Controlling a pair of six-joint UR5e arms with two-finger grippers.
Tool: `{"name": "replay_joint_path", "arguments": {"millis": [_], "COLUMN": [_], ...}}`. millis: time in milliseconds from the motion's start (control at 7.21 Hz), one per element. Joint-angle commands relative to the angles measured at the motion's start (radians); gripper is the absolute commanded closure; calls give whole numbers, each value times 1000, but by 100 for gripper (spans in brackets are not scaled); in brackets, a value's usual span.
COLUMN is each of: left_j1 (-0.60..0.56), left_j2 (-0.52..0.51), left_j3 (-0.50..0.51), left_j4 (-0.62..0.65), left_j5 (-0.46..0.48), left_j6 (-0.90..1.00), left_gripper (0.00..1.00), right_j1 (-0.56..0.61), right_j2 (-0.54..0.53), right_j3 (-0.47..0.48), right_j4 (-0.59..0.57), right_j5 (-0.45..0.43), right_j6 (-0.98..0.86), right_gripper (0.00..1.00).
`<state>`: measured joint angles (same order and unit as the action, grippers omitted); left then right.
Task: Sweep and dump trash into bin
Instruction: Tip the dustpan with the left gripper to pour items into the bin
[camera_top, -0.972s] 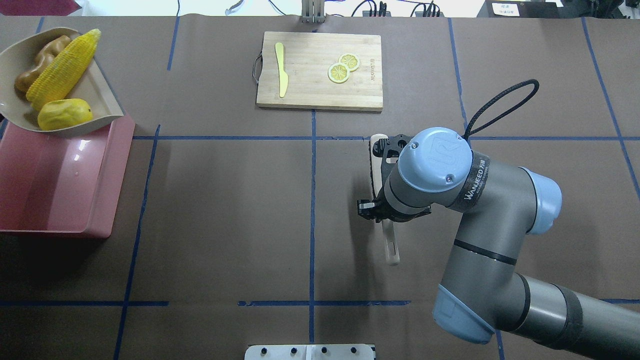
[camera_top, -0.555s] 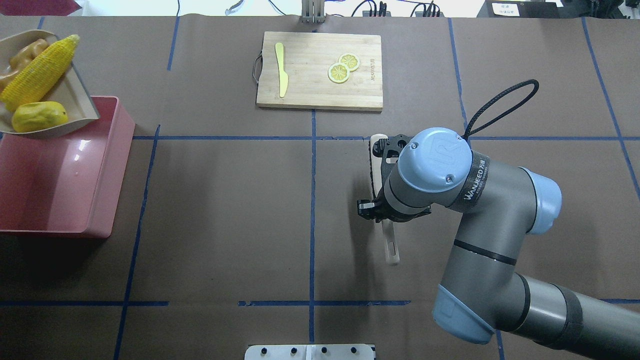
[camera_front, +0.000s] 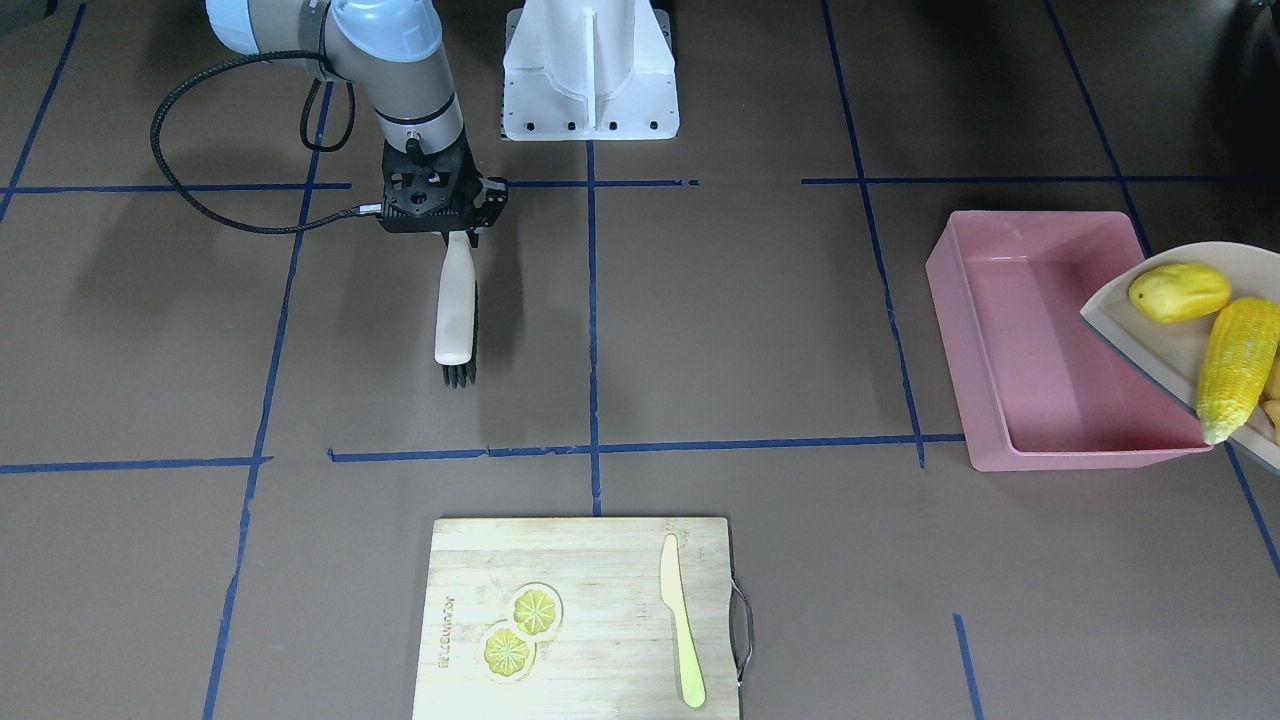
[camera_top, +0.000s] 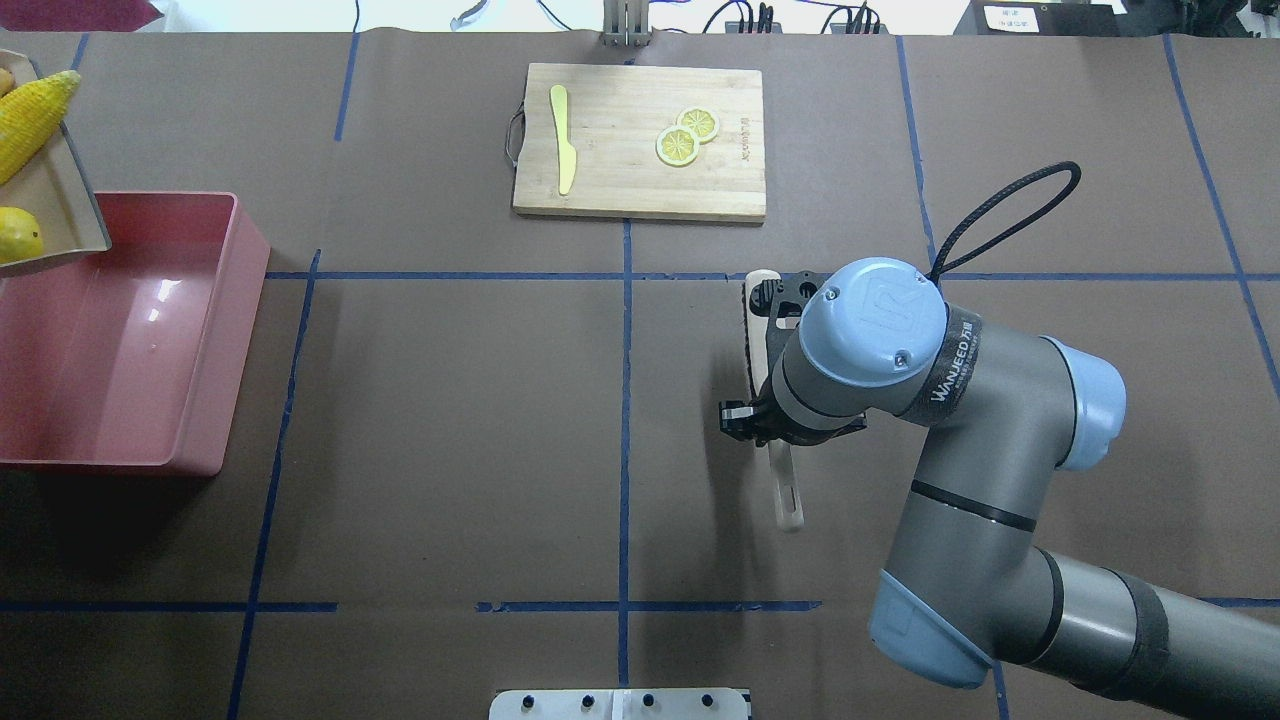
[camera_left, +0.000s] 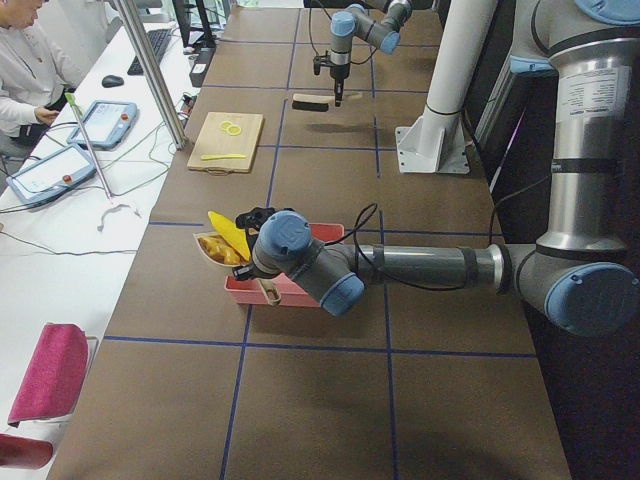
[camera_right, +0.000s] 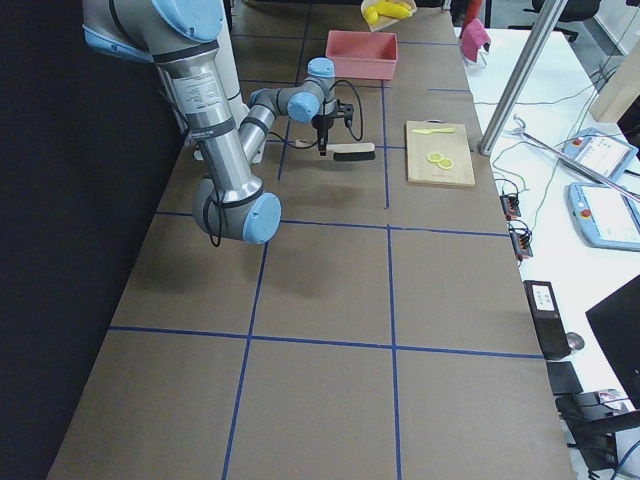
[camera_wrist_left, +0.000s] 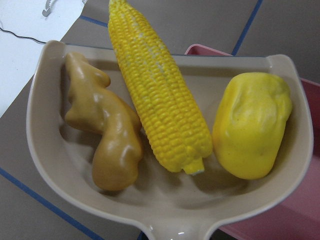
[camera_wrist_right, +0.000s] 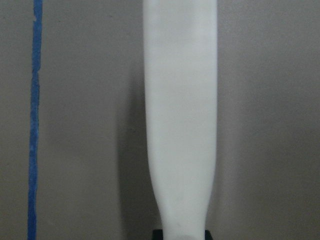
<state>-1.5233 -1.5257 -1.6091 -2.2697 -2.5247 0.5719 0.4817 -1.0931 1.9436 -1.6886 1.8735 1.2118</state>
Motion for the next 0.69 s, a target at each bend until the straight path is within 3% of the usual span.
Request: {"name": "replay_joint_path", "arguments": {"millis": [0, 278, 555], "left_j1": [23, 9, 21], "left_j2": [1, -5, -11], "left_j3": [-5, -9, -11], "left_j4": [48, 224, 277], "left_j5": [76, 150, 165], "left_j6": [148, 447, 592], "left_gripper": [100, 100, 100], "right_j1": [0, 0, 0], "right_j2": [-8, -13, -14], "right_j3": [0, 0, 2], "right_j4": [3, 4, 6], "right_j5": [1, 4, 10], "right_j6": [0, 0, 0], "right_gripper": [100, 100, 100]}}
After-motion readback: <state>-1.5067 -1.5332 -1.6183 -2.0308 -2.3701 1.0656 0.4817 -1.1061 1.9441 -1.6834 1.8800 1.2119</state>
